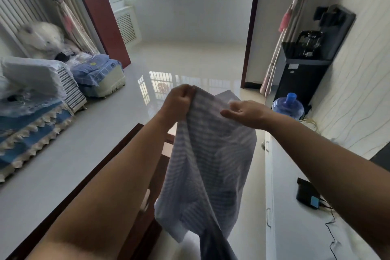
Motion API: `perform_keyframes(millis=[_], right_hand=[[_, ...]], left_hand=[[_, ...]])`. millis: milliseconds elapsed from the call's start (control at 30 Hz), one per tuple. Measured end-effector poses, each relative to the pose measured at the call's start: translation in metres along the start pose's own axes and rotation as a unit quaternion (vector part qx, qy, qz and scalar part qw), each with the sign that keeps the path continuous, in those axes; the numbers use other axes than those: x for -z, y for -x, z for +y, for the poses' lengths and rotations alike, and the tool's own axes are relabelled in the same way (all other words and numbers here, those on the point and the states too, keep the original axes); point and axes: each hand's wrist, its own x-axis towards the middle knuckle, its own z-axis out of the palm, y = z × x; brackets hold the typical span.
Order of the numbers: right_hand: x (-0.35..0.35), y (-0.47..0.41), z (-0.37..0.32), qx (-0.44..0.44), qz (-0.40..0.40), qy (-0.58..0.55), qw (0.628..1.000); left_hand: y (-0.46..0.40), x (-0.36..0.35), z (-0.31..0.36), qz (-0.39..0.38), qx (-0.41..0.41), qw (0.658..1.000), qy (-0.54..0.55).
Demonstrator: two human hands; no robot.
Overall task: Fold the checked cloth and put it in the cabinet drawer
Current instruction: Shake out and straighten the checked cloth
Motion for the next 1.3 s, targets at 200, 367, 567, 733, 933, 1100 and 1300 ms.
perform_keyframes(millis=[200, 367, 567, 733, 933, 1100, 1300], right_hand=[[-0.009, 0.004, 0.008, 0.016, -0.07, 0.225, 0.972], [-0.006, 0.011, 0.013, -0.025, -0.097, 0.188, 0.977], [0.009, 0.021, 0.023, -0.074, -0.184, 0.087, 0.976], [-0.002, 0.03, 0.04, -0.081, -0.21, -0.034, 0.974], [-0.026, 0.059, 0.072, -0.17, -0.335, -0.101, 0.921], [-0.04, 0.067, 0.069, -0.118, -0.266, 0.043, 0.956], [0.005, 0.098, 0.01, 0.061, -0.171, 0.143, 0.973]], left_hand=[[-0.012, 0.01, 0.016, -0.075, -0.055, 0.995, -0.047], [-0.015, 0.019, 0.026, -0.171, -0.039, 0.984, -0.031], [-0.016, 0.027, 0.012, -0.123, -0.037, 0.992, -0.006], [-0.024, 0.031, -0.017, 0.04, -0.023, 0.998, 0.052], [-0.033, 0.04, -0.043, 0.176, 0.006, 0.982, 0.064], [-0.038, 0.042, -0.06, 0.204, 0.005, 0.979, 0.014], [-0.041, 0.052, -0.093, 0.226, 0.098, 0.969, 0.002]])
